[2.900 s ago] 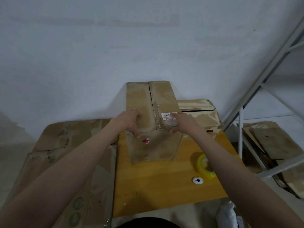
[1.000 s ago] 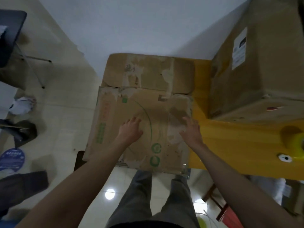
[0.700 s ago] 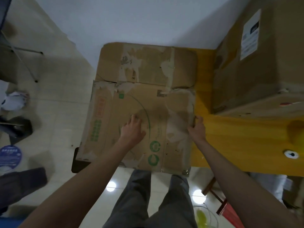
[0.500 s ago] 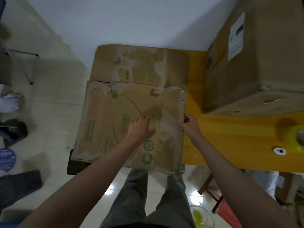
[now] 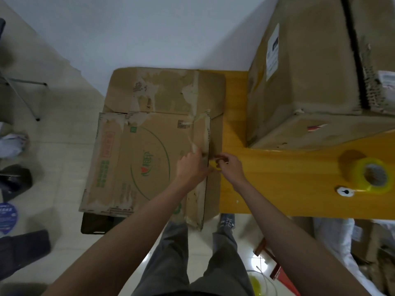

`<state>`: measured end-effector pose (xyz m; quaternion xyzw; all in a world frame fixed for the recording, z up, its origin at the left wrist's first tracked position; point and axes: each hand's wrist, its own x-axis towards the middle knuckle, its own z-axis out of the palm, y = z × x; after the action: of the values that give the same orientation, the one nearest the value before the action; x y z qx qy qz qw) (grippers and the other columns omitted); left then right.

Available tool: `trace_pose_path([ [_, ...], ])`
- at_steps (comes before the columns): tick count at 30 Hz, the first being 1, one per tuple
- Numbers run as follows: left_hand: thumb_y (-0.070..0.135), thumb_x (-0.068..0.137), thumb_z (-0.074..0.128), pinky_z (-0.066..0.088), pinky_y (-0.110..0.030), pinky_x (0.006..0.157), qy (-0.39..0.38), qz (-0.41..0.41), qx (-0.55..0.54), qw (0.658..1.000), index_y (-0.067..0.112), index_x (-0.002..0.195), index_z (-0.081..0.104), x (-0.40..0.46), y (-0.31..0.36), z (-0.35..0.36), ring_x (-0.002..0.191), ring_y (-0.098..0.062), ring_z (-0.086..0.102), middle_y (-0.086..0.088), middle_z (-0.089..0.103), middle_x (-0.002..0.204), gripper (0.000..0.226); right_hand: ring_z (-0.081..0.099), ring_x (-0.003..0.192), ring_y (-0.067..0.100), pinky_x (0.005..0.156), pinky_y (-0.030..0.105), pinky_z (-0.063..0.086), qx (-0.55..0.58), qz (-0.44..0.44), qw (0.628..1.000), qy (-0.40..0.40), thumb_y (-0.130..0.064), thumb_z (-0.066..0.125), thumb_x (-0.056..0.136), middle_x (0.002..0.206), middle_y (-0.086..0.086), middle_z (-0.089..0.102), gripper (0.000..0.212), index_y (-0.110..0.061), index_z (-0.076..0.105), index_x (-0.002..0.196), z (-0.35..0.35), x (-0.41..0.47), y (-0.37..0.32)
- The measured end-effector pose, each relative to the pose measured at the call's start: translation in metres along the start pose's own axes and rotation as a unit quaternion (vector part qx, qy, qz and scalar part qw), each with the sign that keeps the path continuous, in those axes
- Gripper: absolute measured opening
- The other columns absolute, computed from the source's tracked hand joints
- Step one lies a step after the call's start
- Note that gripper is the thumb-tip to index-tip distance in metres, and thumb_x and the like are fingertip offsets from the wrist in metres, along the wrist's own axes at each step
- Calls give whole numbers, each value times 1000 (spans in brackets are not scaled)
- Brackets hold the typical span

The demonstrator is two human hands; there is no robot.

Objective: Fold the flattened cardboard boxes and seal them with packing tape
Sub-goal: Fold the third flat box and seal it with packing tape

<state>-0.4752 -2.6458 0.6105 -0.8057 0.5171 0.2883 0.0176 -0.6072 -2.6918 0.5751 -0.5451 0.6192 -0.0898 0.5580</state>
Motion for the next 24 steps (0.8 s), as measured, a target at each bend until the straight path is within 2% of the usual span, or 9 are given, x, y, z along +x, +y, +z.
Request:
trace_pose_path([
  [2,58,82,67,44,-37,75,8,4,0,1000,20,123,52,0,0,2,102,-30,64,-5,68,109,58,59,110,29,85,38,53,-100,19,995,-17,-17,55,101,131,13,56,34,-12,55,135,1,4,14],
  [4,57,82,66,42,-35,76,13,6,-15,1000,20,124,52,0,-1,4,100,-29,64,-4,68,106,57,53,113,36,91,38,49,-138,55,988,-49,-20,60,99,139,17,40,50,-11,42,144,6,7,25],
  [7,51,82,67,47,-38,86,14,5,-43,999,21,125,52,1,-3,9,101,-27,64,-2,70,107,55,49,106,37,93,38,46,-95,81,992,-24,-23,66,95,139,18,32,59,-11,38,145,15,13,28],
  [10,46,82,67,46,-40,96,11,9,-62,998,23,130,52,1,-6,10,104,-26,64,-2,71,111,56,52,114,38,92,42,51,-31,114,993,-3,-26,71,91,137,18,40,65,-10,35,144,21,18,25],
  [14,45,79,66,49,-41,96,20,12,-81,996,26,130,53,2,-12,9,104,-26,64,0,72,109,57,61,105,34,82,44,55,37,125,991,41,-15,68,91,123,18,59,55,-10,38,137,32,18,25],
  [16,45,78,66,50,-40,89,22,10,-76,997,25,127,54,3,-14,8,101,-27,64,0,72,105,54,61,96,30,80,45,56,62,139,987,52,-13,66,91,118,18,60,41,-11,44,126,37,18,22],
  [18,42,79,65,51,-37,78,27,8,-65,997,22,121,57,1,-14,6,92,-27,66,0,72,94,47,60,95,28,85,44,56,84,148,985,42,-10,68,89,118,17,61,25,-9,54,109,39,17,19],
  [21,32,81,64,43,-34,63,43,7,-58,997,16,109,58,-5,-13,-2,83,-29,62,-2,63,84,33,61,103,26,90,40,55,27,131,991,27,-12,73,87,113,12,66,18,-6,69,103,39,13,14],
  [24,24,82,61,50,-39,64,68,-7,-61,996,12,100,54,-15,-9,-20,83,-33,61,-7,61,86,23,58,95,19,81,33,52,4,87,996,37,-13,72,89,108,9,66,10,-8,70,98,27,0,-4],
])
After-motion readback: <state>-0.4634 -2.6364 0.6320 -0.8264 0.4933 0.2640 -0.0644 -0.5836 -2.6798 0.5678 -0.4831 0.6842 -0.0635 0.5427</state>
